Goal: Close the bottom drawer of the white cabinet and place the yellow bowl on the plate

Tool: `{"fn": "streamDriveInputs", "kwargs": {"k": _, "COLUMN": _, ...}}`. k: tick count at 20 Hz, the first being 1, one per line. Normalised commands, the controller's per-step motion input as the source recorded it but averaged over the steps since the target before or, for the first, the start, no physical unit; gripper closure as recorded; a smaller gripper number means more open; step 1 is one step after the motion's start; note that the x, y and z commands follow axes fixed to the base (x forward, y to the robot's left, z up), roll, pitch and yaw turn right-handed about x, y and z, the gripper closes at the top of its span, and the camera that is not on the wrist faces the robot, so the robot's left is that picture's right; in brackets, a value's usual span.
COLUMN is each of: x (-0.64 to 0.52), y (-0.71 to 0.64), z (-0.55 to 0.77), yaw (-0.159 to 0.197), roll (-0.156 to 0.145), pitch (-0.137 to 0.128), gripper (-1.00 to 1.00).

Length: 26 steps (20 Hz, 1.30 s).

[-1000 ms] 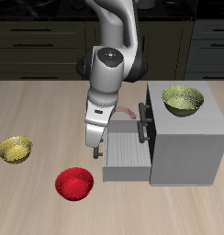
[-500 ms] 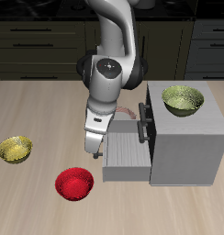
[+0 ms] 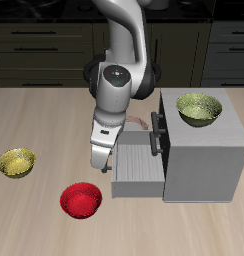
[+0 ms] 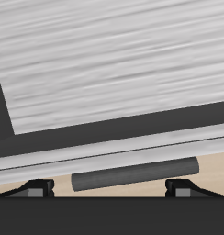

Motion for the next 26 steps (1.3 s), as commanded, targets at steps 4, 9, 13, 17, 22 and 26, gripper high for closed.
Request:
{"fn": "streamDriveInputs", "kwargs": {"k": 4, "x": 0.03, "y": -0.01, "z": -0.13, "yaw": -0.073, "roll": 0.014, "pitch": -0.037, "gripper": -1.0}}
{"fn": "streamDriveInputs", "kwargs": {"k": 9, "x": 0.07, "y": 0.11, "z": 0.01, "yaw": -0.057, "roll": 0.05, "pitch": -0.075, "gripper": -1.0}}
{"fn": "streamDriveInputs", "kwargs": {"k": 13, "x": 0.19, "y": 0.31, "z": 0.13, "yaw": -0.094, "roll": 0.084, "pitch": -0.179, "gripper": -1.0}}
{"fn": "streamDriveInputs", "kwargs": {"k": 17, "x": 0.08, "y": 0.2, "z": -0.03, "yaw": -0.034, "roll": 0.064, "pitch": -0.077, "gripper": -1.0}}
{"fn": "streamDriveInputs", "kwargs": {"k": 22, "x": 0.17, "y": 0.4, "z": -0.06, "yaw": -0.038, "roll": 0.094, "pitch": -0.082, "gripper": -1.0}}
{"fn": "streamDriveInputs", "kwargs": {"k": 26, "x": 0.04, "y": 0.32, "z": -0.05, "yaw": -0.09, "roll": 0.091, "pitch": -0.102, "gripper": -1.0}}
